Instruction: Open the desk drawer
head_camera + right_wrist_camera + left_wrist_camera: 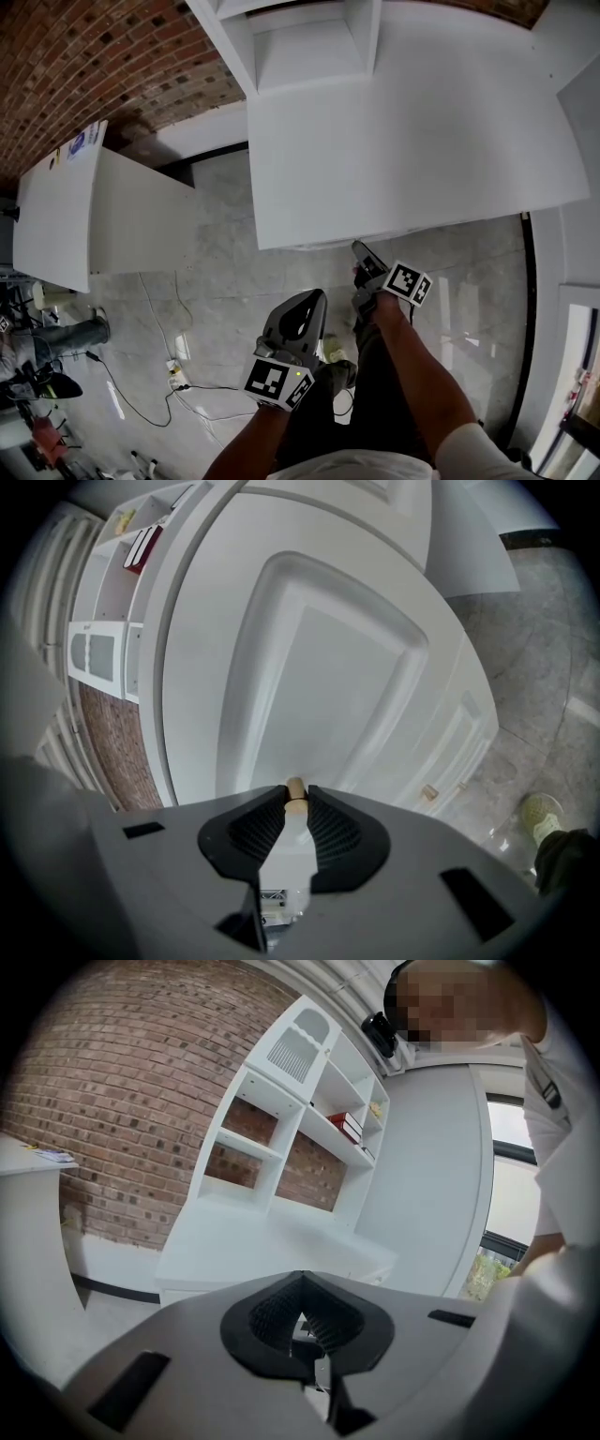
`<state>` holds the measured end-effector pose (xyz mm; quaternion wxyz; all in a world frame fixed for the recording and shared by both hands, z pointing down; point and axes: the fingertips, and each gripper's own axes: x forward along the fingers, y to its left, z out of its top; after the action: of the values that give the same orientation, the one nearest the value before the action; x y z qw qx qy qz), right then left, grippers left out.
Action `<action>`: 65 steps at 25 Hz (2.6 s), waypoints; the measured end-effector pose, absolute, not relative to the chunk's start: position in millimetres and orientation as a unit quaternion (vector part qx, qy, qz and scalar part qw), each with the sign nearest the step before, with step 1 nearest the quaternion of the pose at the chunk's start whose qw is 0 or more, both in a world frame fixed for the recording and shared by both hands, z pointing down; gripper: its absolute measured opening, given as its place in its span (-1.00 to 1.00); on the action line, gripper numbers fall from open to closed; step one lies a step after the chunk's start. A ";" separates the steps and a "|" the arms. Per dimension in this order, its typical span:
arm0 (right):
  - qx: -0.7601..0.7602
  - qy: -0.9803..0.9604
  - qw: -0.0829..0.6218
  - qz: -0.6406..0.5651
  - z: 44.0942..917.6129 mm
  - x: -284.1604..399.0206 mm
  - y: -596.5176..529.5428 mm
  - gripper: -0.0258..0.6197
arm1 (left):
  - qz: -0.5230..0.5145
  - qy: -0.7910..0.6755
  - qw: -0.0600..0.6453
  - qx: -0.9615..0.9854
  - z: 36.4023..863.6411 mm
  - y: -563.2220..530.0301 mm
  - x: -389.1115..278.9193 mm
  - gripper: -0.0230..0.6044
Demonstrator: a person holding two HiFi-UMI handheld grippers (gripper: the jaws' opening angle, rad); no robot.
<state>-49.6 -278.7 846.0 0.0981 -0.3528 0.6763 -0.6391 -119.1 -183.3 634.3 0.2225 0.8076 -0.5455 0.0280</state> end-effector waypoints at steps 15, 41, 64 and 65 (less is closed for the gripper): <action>-0.366 0.656 0.092 -0.653 844.4 -25.1 -183.3 -0.68 | 0.030 -0.525 0.234 0.818 615.5 -136.3 -100.6 -0.89; -0.366 0.634 0.083 -0.676 844.3 7.3 -72.6 -0.67 | 0.043 -0.496 0.229 0.836 588.6 -75.1 -75.9 -0.89; -0.280 0.761 0.073 -0.581 611.1 20.0 -59.1 -0.83 | 0.012 -0.471 0.225 0.853 492.4 -62.3 -55.4 -0.89; -0.281 0.770 0.077 -0.569 595.7 20.0 -64.0 -0.83 | 0.008 -0.473 0.226 0.852 485.3 -63.4 -57.2 -0.89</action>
<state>20.0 -64.0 595.7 0.0770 -0.2806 0.7695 -0.5685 -57.2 -63.4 485.3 0.2257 0.8516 -0.4730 0.0083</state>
